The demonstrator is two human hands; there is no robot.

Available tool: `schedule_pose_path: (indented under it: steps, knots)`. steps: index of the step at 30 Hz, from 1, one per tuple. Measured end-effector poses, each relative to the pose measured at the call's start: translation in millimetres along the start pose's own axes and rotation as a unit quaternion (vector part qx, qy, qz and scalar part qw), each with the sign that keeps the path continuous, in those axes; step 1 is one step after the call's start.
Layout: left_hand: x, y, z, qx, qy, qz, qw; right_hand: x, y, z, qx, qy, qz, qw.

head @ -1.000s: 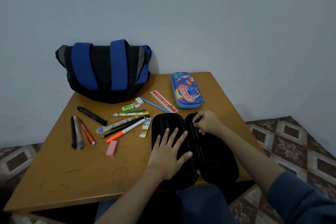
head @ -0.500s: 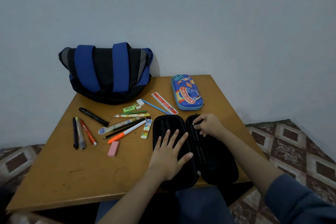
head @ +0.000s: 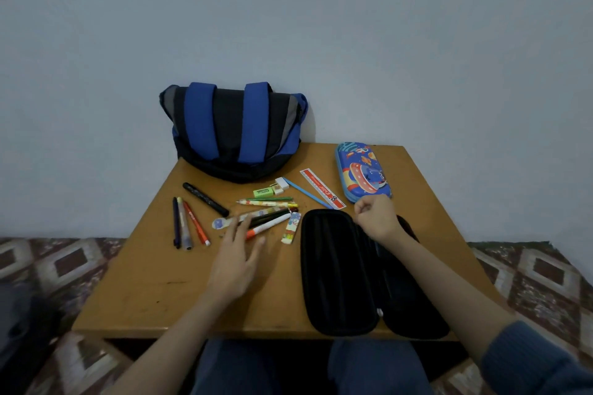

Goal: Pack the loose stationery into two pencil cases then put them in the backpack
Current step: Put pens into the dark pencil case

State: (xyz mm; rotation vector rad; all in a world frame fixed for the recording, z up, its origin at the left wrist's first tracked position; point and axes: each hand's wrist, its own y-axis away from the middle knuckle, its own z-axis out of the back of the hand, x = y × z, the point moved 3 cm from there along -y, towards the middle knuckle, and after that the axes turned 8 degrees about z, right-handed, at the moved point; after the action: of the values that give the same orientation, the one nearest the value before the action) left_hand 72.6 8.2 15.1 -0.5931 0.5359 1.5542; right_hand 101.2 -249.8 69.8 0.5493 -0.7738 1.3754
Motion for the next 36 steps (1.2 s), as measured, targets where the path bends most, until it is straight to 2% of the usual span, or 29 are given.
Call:
schedule_pose_path:
  steps: [4, 9, 14, 25, 32, 36]
  knots:
    - [64.1, -2.4, 41.5, -0.076, -0.023, 0.083, 0.993, 22.3, -3.2, -29.6, 0.026, -0.002, 0.038, 0.999]
    - [116.5, -2.6, 72.2, -0.089, -0.063, 0.159, 0.981, 45.5, -2.9, -69.0, 0.083, -0.012, 0.061, 0.995]
    - [128.2, -3.3, 69.9, -0.071, -0.165, 0.132, 0.975, 70.9, -1.2, -104.2, 0.106, -0.022, 0.100, 0.989]
    - [127.6, -2.2, 72.3, -0.103, -0.155, 0.130, 0.974, 117.2, -4.9, -185.6, 0.151, 0.005, 0.172, 0.973]
    - [130.4, -3.2, 71.0, -0.116, -0.147, 0.132, 0.973, 132.0, -6.8, -219.2, 0.160, 0.134, 0.170, 0.963]
    - [131.8, -3.0, 71.4, -0.125, -0.143, 0.131, 0.973, 137.4, -3.9, -229.2, 0.181, 0.173, 0.172, 0.953]
